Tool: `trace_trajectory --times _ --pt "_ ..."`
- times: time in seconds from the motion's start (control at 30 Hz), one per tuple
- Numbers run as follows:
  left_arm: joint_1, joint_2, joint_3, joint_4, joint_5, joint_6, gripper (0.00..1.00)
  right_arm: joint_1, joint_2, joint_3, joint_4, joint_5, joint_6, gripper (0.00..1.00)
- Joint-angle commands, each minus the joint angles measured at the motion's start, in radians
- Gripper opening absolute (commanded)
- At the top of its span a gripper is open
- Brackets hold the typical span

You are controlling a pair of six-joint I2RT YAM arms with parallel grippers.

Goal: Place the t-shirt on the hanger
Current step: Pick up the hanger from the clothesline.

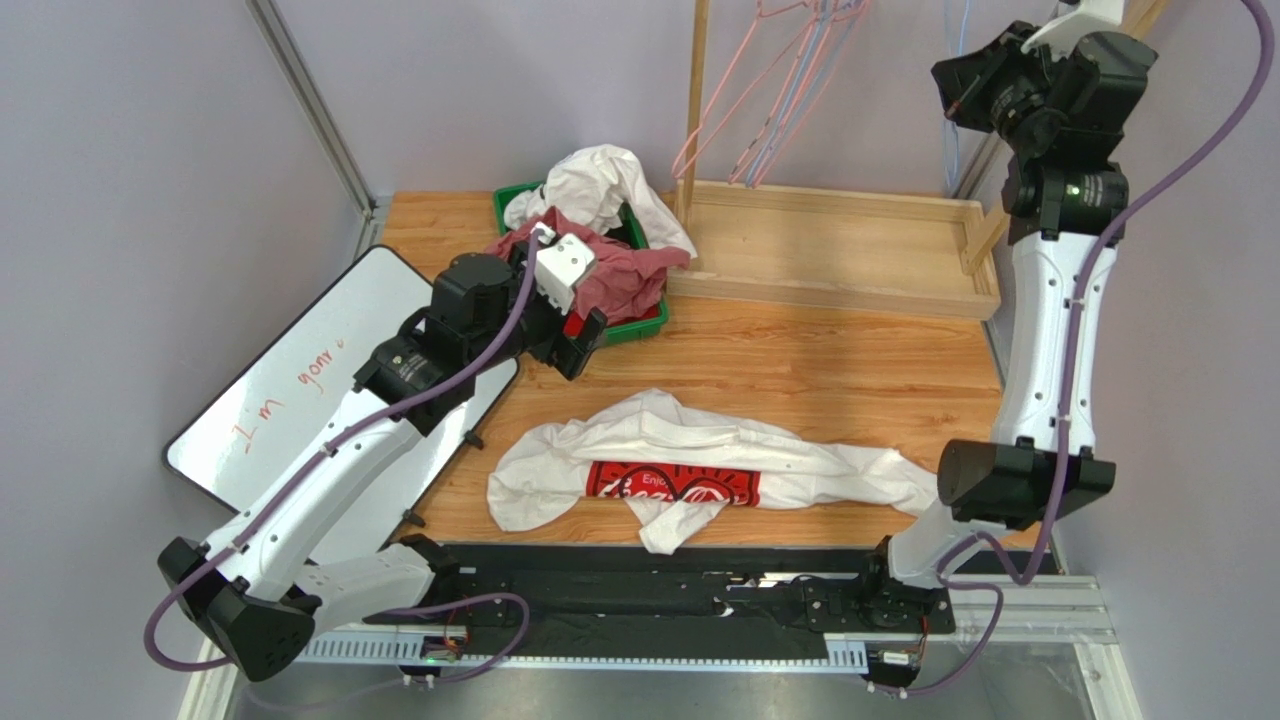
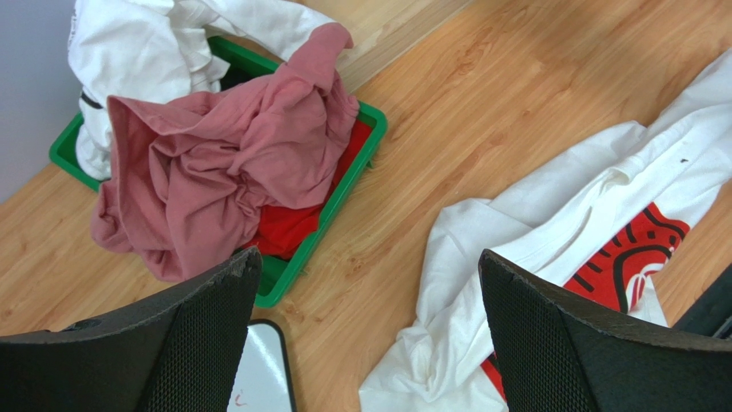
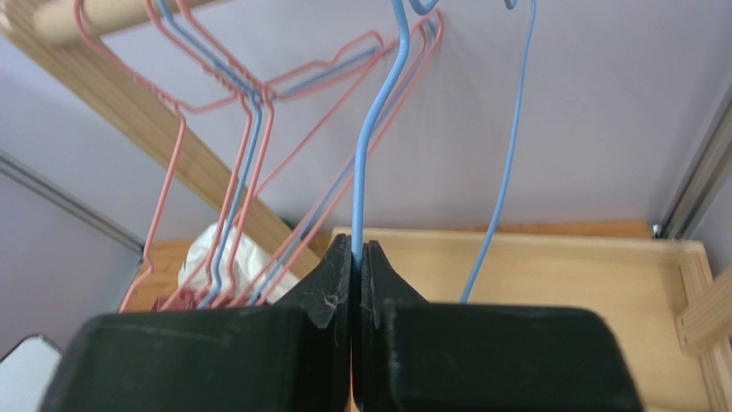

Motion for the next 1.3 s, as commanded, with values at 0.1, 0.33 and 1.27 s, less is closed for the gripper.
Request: trace_trajectory --times 0.1,0.33,1.27 --pt "0.002 0.034 0.056 -0.082 0.283 0.036 1.0 -0.021 -0.395 -0.457 -0.147 -0.117 -0.044 0.0" --pt "0.002 0.002 -0.051 -0.015 0.466 0.039 0.96 -0.021 -0.686 -0.747 -0.443 -0.268 -0.311 0.0" --pt "-0.014 -0.176 -0.49 0.421 0.63 0.475 0.92 0.554 -0.467 -0.703 -1.121 -0.676 -1.079 0.0"
